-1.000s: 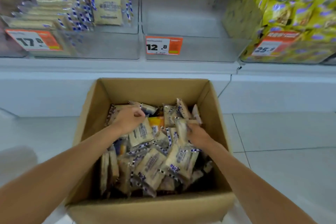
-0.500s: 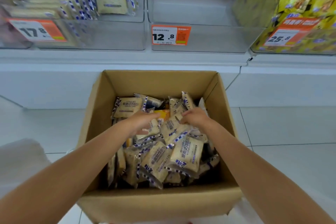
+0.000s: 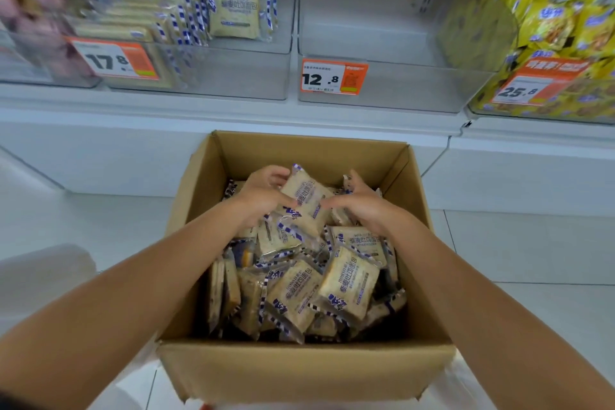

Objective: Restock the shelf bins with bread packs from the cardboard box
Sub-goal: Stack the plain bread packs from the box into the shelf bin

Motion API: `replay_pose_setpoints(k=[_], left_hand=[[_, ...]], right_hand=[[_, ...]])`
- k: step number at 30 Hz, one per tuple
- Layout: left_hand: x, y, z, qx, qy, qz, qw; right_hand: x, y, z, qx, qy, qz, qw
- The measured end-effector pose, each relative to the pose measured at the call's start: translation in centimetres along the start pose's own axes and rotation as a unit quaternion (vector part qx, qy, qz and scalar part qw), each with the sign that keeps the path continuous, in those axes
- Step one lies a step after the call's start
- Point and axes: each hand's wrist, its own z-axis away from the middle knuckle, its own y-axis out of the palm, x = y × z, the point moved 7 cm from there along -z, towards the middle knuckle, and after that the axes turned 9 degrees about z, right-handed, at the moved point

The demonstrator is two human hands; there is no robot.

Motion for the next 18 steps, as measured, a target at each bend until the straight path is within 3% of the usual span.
replay_pose_setpoints(k=[2,4,6,8,10,12,16,18], left_hand=[[-1.9,0.7,0.6,0.07,0.051,-0.065,0.994],[-3.1,1.0,0.9,0.105,0.069,-0.08,0.989],[-3.3,-0.4,0.7,0.022,0.084,-0.029,0.996],[-1.1,-1.2,0.4,-0.017,0.011,0.102,0.995],[1.6,0.9,1.2,0.085,-0.095,0.159,0.979],[3.8,1.4,1.5,0.104,-0.125,0.142,0.976],[6.1,-1.0,1.2,-0.001,-0.129,0.137,0.982],[7.0,-2.1,1.3,-0.032,-0.134,0.162,0.977]], right_hand=[[0.9,-0.5,0.3,-0.011,-0.039,0.075,0.996],[1.1,0.3,0.6,0.067,-0.051,0.057,0.995],[0.9,0.6,1.0,0.097,-0.047,-0.032,0.994],[0.7,0.4,1.1,0.086,-0.052,-0.119,0.988],[0.0,0.7,1.4,0.091,-0.054,-0.109,0.988],[-1.4,0.9,1.7,0.106,-0.042,-0.069,0.991],[-5.9,-1.3,1.7,0.04,0.003,0.176,0.984],[-8.6,-0.8,1.4,0.063,0.038,0.237,0.969]])
